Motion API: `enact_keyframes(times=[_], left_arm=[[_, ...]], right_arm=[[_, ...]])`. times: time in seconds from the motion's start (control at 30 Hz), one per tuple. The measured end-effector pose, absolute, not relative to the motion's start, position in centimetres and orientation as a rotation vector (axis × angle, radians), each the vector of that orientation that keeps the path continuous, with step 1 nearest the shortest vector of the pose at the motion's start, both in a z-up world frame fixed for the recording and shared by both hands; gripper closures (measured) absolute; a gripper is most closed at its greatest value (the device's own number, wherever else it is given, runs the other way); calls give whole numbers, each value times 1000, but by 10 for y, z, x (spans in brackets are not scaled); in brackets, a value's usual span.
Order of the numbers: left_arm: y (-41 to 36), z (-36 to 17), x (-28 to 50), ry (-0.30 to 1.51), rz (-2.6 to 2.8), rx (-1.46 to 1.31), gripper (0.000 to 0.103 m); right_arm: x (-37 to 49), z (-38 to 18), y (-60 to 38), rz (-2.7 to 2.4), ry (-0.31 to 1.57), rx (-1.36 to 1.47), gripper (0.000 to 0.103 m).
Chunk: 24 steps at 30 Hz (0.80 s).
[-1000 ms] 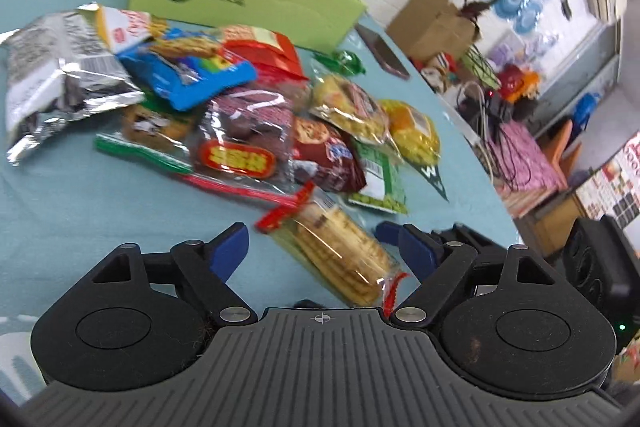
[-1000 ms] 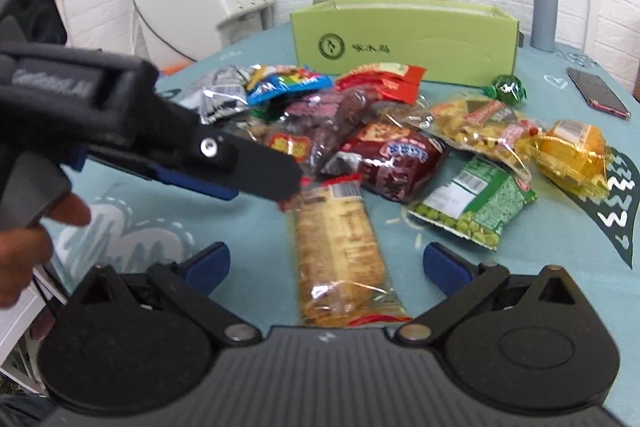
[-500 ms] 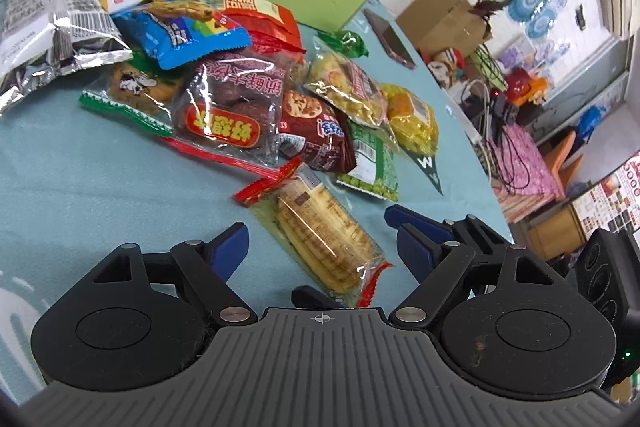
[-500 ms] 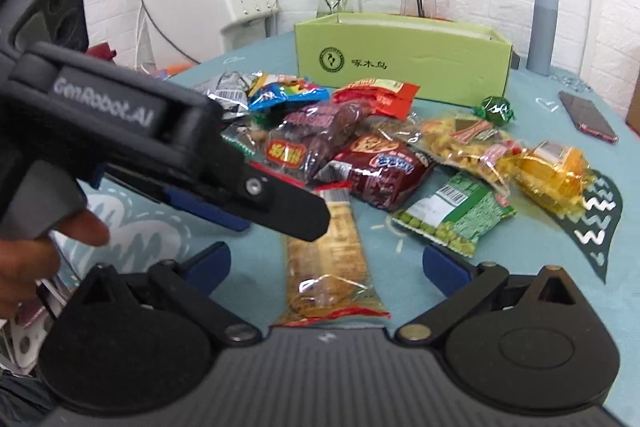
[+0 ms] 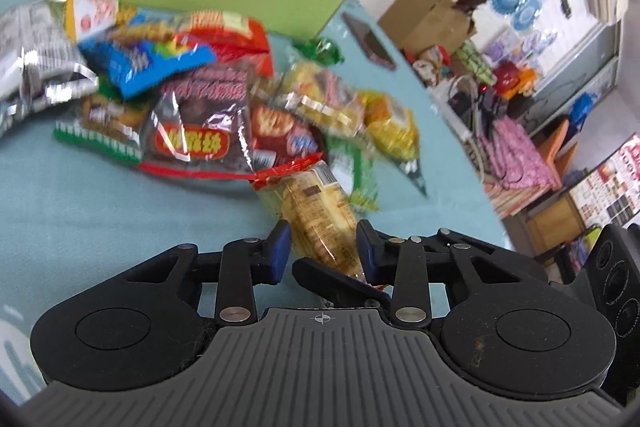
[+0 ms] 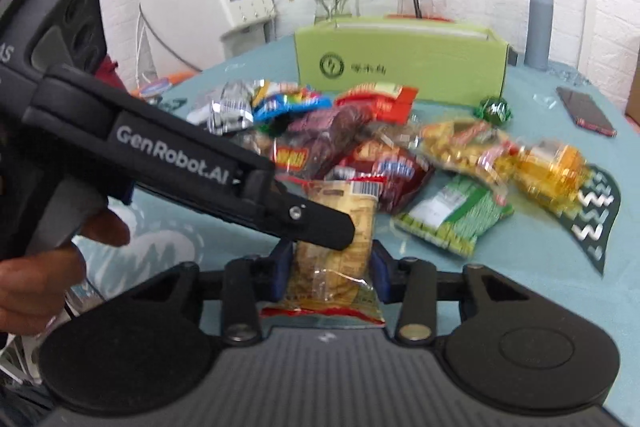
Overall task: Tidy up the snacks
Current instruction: 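Carry the bread roll pack into the box and open the right gripper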
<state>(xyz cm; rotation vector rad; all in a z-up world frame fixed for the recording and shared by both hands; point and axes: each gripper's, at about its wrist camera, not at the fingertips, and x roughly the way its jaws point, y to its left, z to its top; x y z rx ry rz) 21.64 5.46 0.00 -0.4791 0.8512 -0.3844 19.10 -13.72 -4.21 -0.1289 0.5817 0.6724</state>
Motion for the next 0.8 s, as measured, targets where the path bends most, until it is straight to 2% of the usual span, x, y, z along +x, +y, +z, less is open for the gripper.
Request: enact_keyframes(times=[0.07,0.1,0.2,0.43,0.67,0.7,0.8], left_arm=[[58,17,224,799,-391,-462,90],[60,26,231,773,-391,-456,90],[68,50,260,697,-372,-426,91],[102,80,371,631,-314,-403,91],[133,68,474,674,-248,-396,90],[136,63,482,685,-247,-401,87],[146,56,489,679,-256,-420,63]], right_arm=[[202,-27,-135,678,535,-126,54],[209,-20,-133,697,520,-119,44],[242,0,-117,705,451,-156,43],[366,36,-78,722,420,-186,43],[482,37,-40,758,526,-194,43],[490,34,-39,757,536,-188,35],[501,33,-51,742,528,-140,16]])
